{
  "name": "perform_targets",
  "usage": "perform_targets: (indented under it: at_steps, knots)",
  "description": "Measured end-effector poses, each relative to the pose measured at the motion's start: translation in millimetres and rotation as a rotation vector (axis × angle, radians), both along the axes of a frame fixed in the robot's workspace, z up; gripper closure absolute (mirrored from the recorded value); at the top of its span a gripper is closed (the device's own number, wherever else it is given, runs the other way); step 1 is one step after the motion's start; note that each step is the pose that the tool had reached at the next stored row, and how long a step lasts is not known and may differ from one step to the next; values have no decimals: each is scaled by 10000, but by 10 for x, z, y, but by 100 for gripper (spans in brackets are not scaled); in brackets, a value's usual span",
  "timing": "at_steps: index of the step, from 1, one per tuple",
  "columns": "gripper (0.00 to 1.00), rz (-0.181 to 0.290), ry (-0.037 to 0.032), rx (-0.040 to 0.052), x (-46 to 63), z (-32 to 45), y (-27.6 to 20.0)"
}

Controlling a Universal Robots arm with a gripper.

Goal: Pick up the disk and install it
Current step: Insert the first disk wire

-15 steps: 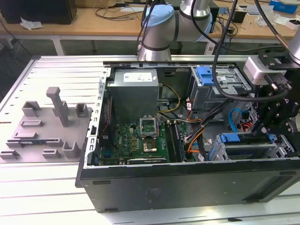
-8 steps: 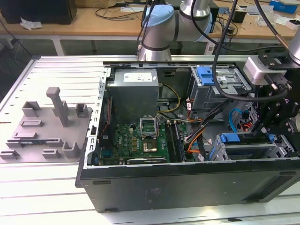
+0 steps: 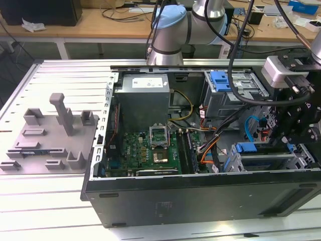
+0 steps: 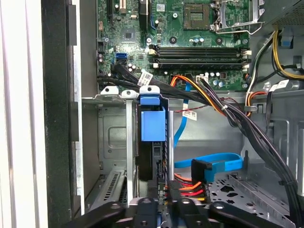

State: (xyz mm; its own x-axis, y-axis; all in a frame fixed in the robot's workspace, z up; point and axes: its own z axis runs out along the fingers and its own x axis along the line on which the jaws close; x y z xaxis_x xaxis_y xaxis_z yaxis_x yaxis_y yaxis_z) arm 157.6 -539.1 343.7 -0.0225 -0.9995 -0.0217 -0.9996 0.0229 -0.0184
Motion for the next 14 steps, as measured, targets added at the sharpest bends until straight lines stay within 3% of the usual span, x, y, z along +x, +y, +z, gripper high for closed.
perform_targets:
  at_steps: [1,14]
  knots:
    - [70,0,0,-1,0,1,0]
    - [70,0,0,-3,-2,2,0]
